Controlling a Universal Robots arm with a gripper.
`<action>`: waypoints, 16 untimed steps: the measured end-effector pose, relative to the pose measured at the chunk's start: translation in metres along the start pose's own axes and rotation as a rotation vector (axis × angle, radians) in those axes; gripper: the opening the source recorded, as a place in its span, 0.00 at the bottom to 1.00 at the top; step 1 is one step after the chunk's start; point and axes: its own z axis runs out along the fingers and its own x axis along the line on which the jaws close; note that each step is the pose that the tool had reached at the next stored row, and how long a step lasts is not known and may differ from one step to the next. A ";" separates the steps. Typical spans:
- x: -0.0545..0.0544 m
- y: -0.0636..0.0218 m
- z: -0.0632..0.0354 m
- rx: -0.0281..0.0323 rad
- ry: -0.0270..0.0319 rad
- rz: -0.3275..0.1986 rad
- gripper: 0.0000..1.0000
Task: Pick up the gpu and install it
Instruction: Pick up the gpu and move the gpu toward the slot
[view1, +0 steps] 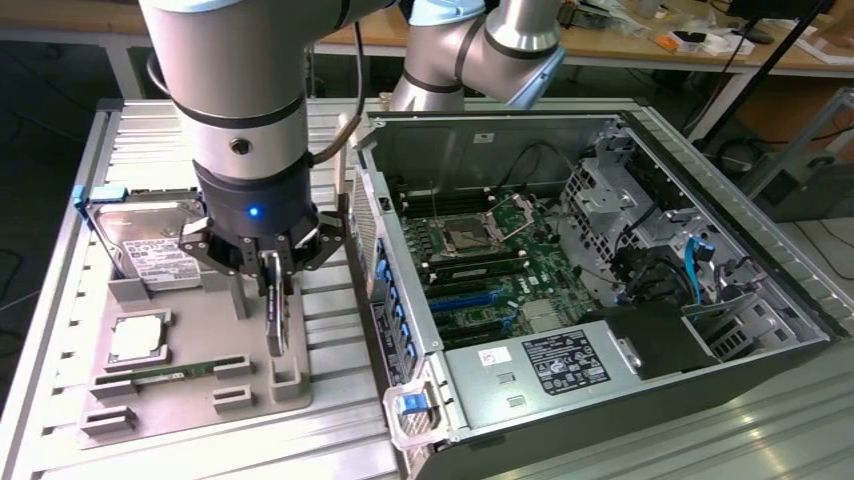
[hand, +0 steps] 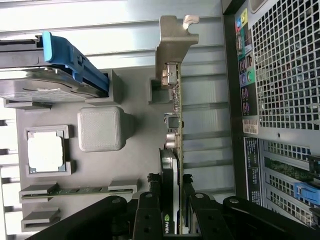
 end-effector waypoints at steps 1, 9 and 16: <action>0.000 0.0001 -0.0014 0.0004 0.0004 0.000 0.27; 0.000 0.0008 -0.0140 0.0048 0.0020 -0.001 0.27; -0.001 0.0014 -0.0267 0.0069 0.0022 -0.005 0.27</action>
